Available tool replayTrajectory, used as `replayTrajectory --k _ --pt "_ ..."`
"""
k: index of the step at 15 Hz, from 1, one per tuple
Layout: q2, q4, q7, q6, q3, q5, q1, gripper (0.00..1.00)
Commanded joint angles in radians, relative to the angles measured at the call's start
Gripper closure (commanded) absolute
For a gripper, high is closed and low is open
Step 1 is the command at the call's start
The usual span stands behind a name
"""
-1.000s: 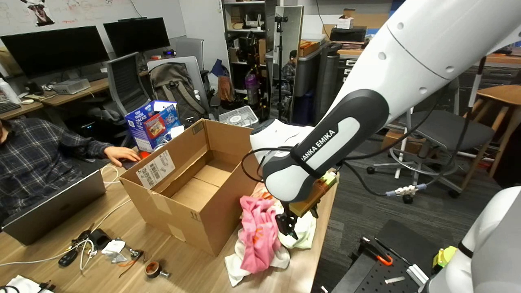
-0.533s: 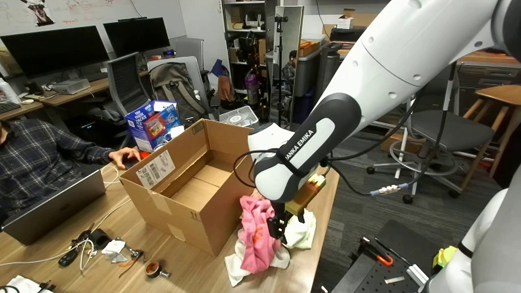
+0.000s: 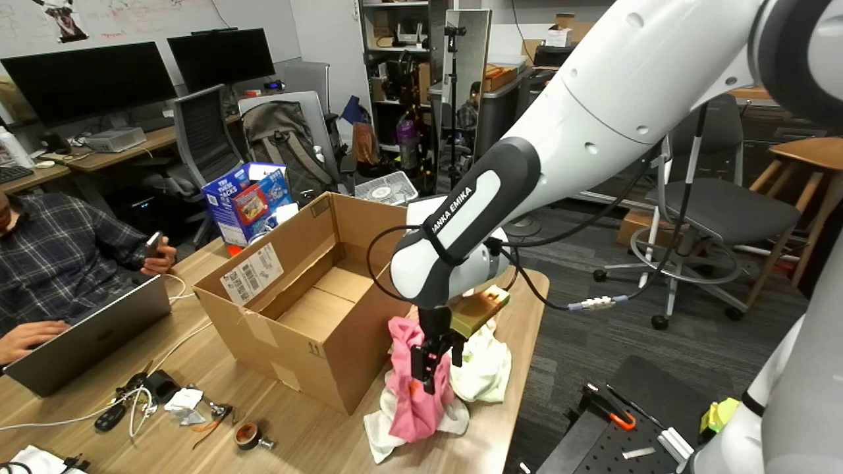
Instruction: Put the clothes on the side in the box
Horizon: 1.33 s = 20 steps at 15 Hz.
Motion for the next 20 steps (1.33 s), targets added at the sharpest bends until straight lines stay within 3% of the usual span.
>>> replayTrajectory --k 1,9,14,20 --pt "0.029 0.028 -0.154 0.086 0.019 0.091 -0.03 0.0" --pt "0.066 0.025 -0.527 0.264 0.081 0.32 -0.104 0.0" --pt "0.083 0.002 -0.642 0.36 0.072 0.285 -0.124 0.0" --pt "0.146 -0.006 -0.815 0.524 0.116 0.296 -0.197 0.0"
